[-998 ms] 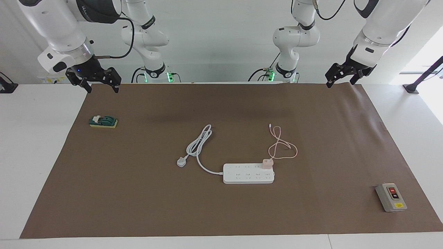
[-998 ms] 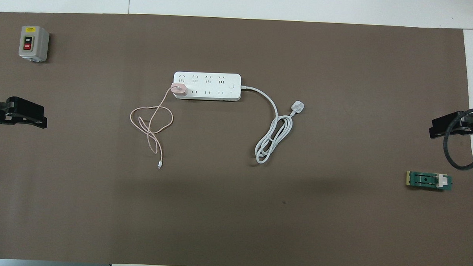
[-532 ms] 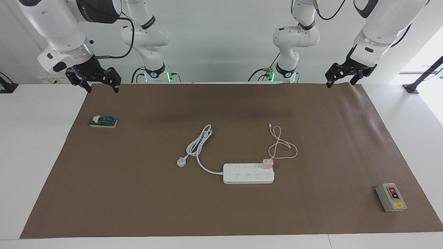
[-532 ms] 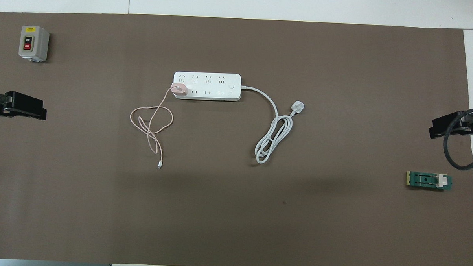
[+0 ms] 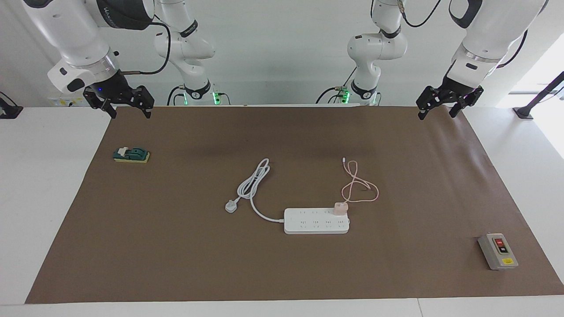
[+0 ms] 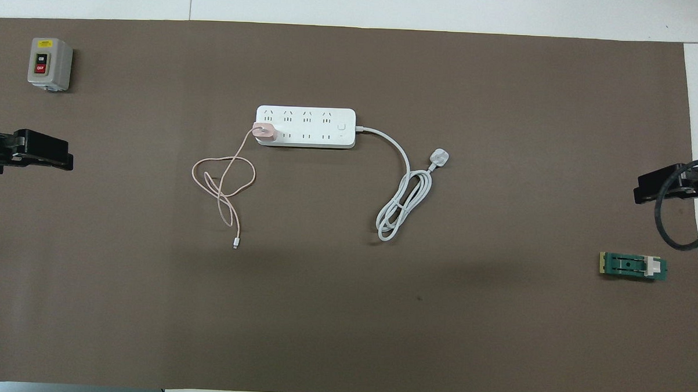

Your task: Plug charger into power strip

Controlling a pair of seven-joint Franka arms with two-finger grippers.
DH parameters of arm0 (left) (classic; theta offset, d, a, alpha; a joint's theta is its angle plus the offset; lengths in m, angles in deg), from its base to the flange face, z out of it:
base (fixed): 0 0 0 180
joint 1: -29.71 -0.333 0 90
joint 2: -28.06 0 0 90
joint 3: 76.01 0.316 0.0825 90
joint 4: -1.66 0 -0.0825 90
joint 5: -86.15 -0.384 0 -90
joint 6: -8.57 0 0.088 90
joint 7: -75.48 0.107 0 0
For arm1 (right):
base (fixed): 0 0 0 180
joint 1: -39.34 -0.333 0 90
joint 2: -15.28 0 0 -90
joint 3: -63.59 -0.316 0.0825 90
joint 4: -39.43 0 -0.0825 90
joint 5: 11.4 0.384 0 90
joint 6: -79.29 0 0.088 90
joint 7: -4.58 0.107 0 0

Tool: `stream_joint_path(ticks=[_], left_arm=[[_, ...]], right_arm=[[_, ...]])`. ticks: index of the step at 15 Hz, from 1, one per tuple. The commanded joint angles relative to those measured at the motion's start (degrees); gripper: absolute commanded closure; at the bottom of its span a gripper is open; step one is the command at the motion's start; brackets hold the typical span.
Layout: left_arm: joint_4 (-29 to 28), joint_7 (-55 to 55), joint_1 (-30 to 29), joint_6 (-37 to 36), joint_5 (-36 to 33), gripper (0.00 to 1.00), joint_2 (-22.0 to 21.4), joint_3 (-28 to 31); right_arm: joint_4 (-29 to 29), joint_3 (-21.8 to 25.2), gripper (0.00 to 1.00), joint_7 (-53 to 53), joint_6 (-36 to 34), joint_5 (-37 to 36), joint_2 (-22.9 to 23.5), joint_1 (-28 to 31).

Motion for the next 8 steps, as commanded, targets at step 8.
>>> stream_joint_path(ticks=[8], left_arm=[[-0.96,-0.09,-0.69,-2.6,0.64,0.0,-0.82,-0.36]], right_arm=[[0.91,-0.26,0.0,-1.31,-0.34,-0.25,-1.03,0.68]])
